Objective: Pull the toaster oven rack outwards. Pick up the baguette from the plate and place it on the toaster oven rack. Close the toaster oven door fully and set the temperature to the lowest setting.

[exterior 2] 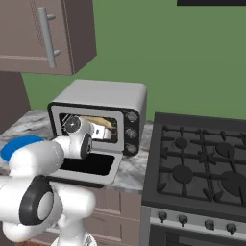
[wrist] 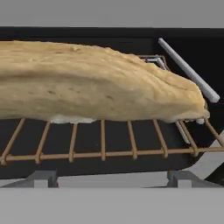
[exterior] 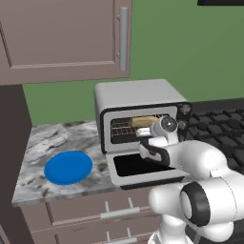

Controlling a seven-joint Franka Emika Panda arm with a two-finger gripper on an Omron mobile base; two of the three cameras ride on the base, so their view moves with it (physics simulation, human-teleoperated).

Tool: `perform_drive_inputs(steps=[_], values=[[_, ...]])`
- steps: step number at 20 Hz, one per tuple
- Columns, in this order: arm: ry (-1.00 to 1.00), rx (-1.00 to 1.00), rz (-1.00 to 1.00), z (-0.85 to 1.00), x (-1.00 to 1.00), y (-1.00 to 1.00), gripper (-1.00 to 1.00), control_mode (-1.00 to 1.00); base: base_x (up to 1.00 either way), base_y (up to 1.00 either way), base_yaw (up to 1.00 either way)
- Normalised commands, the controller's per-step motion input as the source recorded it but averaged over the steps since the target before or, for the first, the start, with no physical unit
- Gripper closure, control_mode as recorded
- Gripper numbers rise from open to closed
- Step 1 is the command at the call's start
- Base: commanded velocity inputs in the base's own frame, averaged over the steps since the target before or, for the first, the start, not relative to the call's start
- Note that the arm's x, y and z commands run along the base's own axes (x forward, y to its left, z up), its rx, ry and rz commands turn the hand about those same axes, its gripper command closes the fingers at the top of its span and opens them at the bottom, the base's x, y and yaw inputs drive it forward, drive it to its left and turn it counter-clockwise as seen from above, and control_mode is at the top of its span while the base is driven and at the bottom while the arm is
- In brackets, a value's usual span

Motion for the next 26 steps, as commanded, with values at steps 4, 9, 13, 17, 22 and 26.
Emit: perform_drive_inputs(steps=[4,9,13,17,22,26], values=[[0.00,0.00,0.00,0.19,-0.70,-0.04,-1.00,-1.00,0.00,0.00,0.00],[0.03,0.00,0.00,0.42,-0.75,-0.06,-1.00,-1.00,0.00,0.00,0.00],[0.05,0.00,0.00,0.15,-0.78,-0.19,-1.00,-1.00,0.00,0.00,0.00],[0.07,0.00,0.00,0.04,-0.85,-0.40,-1.00,-1.00,0.00,0.00,0.00],[0.19,-0.02,0.05,0.27,-0.25,-0.79,-1.00,-1.00,0.00,0.00,0.00],[0.26,-0.12,0.07,0.21,-0.04,-0.94,-1.00,-1.00,0.00,0.00,0.00]])
